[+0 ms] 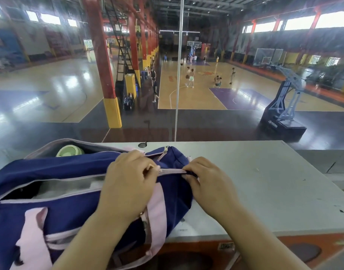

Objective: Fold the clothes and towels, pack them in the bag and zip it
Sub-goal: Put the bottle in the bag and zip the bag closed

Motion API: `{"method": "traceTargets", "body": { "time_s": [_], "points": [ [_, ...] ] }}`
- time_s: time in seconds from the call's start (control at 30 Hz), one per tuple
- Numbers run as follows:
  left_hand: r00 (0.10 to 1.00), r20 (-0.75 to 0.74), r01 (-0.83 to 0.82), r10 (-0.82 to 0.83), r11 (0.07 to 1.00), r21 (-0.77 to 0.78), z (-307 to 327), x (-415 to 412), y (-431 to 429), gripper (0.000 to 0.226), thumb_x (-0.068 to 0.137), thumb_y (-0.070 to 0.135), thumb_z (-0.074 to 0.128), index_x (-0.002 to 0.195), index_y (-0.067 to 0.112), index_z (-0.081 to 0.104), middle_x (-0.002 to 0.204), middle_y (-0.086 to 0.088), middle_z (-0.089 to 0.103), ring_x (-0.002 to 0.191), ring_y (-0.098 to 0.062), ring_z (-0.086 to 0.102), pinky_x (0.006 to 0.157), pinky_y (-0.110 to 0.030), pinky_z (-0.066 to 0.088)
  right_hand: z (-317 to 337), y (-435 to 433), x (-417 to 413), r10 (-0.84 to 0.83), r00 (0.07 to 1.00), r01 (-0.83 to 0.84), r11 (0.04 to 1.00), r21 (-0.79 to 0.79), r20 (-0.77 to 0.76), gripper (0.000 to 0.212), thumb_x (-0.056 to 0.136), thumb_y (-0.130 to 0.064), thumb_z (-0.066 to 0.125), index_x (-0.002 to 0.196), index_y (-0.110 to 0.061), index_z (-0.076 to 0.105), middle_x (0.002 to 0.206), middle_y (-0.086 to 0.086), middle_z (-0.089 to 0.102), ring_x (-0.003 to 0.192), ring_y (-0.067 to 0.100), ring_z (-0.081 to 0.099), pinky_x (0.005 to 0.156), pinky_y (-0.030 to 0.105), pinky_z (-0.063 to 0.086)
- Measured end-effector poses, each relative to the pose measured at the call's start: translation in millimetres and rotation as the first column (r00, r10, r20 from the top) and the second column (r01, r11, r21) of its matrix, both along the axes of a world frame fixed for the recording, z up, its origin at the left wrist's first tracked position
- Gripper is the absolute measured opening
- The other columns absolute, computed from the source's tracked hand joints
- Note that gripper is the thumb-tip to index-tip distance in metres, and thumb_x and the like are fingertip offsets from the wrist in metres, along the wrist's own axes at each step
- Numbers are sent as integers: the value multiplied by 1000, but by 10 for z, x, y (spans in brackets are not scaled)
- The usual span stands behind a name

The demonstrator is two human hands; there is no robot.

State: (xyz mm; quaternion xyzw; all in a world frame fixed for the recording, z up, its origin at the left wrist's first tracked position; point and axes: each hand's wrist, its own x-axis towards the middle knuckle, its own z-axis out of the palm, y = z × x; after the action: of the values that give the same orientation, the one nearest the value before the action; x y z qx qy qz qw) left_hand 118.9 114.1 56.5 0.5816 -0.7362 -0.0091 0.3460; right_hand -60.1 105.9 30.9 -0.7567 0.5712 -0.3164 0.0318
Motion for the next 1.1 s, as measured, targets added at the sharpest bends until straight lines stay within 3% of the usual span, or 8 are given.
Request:
{"method": "traceTargets", "body": {
  "time_s": [0.2,0.33,0.4,0.53,0.63,0.77,0.97,1.1],
  "points": [
    [946,-187,-269,264,963,-1,-85,734,182,7,84,12,66,77,12,68,75,0,59,76,-17,50,75,-32,34,-116,27,38,-163,984,168,983,68,-72,21,96,-30,47,107,-26,65,110,-9,57,103,16,53,87,32,45],
    [893,-330,-305,307,951,59,-156,930,285,5,85,16,64,81,16,68,77,8,58,77,-14,51,77,-30,34,-58,44,283,-247,952,236,969,-80,-179,18,80,-16,56,88,-17,72,96,-1,65,96,26,59,77,39,50],
    [897,-349,-276,272,960,40,-188,947,311,8,86,18,63,80,22,64,76,16,57,73,-7,51,75,-25,35,-6,57,468,-211,963,183,968,-170,-169,22,70,-19,58,87,-17,71,93,0,67,91,26,64,74,40,54],
    [918,-335,-222,213,975,12,-207,1023,307,9,87,23,60,80,28,63,77,24,55,77,5,53,71,-5,35,85,91,962,44,972,-96,971,-220,-231,33,74,-36,63,103,-22,67,98,-5,69,88,17,66,74,36,55],
    [932,-320,-192,169,981,-39,-231,1104,306,10,86,20,62,78,25,67,77,21,59,87,7,52,75,1,32,40,29,1262,147,941,-228,941,-250,-305,25,74,-30,69,99,-26,69,91,-8,68,81,17,65,64,36,50],
    [926,-315,-231,206,972,-42,-308,1316,347,12,86,20,62,77,16,68,76,12,61,82,-3,54,74,0,33,-113,-66,1362,83,949,-171,945,-278,-304,23,64,-17,64,82,-31,69,76,-11,62,65,18,59,57,30,34],
    [839,-339,-450,425,893,4,-495,1785,448,9,89,16,59,86,12,66,85,4,59,75,-11,49,73,-14,31,-235,-23,1350,23,946,-112,959,-259,-324,32,78,-24,39,91,-29,68,85,-10,68,72,19,63,60,35,48],
    [724,-443,-549,528,831,94,-640,2101,495,16,92,23,53,84,13,64,86,-1,58,81,-19,51,75,-28,34,-267,-19,1338,-1,950,-88,959,-268,-313,31,82,-24,38,93,-25,67,87,-5,70,75,24,66,63,38,50]
  ]
}}
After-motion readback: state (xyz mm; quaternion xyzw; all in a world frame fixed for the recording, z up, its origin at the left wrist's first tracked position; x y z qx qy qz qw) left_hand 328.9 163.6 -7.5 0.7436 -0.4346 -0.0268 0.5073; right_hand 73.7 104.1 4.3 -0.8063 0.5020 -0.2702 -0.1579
